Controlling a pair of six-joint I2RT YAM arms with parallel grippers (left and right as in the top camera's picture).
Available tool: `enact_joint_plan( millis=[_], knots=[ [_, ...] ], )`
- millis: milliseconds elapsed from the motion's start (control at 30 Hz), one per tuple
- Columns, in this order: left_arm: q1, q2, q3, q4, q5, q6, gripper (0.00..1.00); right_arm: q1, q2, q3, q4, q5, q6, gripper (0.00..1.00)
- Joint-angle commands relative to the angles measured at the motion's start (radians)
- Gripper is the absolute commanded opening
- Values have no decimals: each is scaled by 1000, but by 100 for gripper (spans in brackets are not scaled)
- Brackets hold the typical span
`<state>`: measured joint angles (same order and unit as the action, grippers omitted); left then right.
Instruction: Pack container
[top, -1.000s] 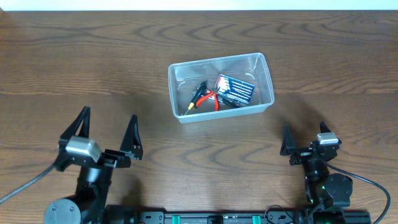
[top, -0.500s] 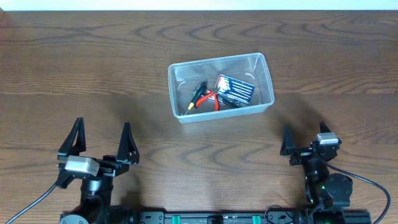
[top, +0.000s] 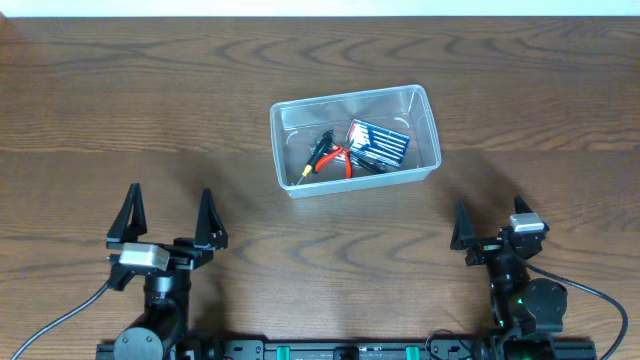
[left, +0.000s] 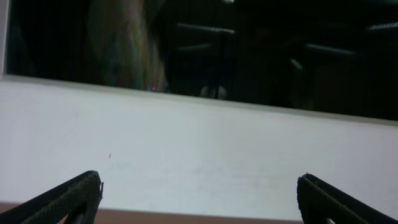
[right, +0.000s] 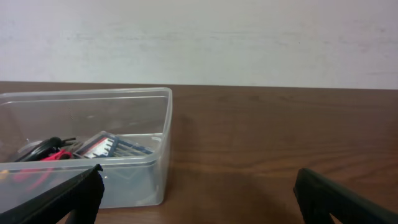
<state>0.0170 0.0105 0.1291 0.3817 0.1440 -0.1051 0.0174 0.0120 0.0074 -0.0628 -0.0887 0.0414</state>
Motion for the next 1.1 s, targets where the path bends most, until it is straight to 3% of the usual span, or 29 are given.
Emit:
enact_joint_plan(
  millis=[0, 267, 567, 1067],
  knots=[
    [5, -8, -39, 21, -48, -4, 98, 8, -7, -2, -4, 10, 2, 99],
    [5, -9, -121, 26, -51, -4, 98, 8, -7, -2, -4, 10, 2, 99],
    [5, -9, -126, -119, -51, 65, 98, 8, -7, -2, -4, 10, 2, 99],
    [5, -9, -126, -446, -51, 67, 98, 8, -7, -2, -4, 10, 2, 99]
  ],
)
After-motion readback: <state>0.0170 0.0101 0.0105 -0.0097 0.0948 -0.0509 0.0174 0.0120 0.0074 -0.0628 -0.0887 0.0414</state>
